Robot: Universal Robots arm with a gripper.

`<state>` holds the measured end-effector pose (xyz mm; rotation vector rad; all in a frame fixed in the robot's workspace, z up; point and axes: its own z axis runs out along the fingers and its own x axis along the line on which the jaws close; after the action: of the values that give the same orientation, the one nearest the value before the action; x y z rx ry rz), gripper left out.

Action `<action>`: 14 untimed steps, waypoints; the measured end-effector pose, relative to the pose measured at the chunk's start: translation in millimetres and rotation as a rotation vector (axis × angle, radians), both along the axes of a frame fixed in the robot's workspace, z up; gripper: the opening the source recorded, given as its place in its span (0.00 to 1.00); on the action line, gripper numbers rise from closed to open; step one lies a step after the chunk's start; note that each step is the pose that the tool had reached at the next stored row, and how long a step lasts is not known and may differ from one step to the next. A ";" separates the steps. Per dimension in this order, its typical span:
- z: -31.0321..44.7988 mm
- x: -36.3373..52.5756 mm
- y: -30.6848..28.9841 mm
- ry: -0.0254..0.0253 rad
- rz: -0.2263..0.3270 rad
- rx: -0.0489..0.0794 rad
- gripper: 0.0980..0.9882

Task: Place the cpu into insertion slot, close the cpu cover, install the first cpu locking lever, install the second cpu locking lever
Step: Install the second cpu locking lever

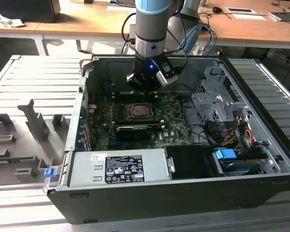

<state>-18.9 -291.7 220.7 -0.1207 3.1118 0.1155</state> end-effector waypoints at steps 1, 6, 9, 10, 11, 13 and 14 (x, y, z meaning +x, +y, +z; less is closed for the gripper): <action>0.0 0.0 -0.4 0.0000 0.000 0.000 0.01; 0.0 0.0 -4.8 0.0000 0.000 0.000 0.01; 0.0 0.0 -8.1 0.0000 0.000 0.000 0.01; 0.0 0.0 -8.5 0.0000 0.000 0.000 0.01; 0.4 -0.1 -8.7 0.0002 0.000 0.000 0.01; 5.0 0.0 -8.9 0.0001 0.000 0.000 0.01; 9.4 0.0 -8.8 0.0000 0.000 0.000 0.01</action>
<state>-18.9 -300.5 230.1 -0.1206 3.1118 0.1153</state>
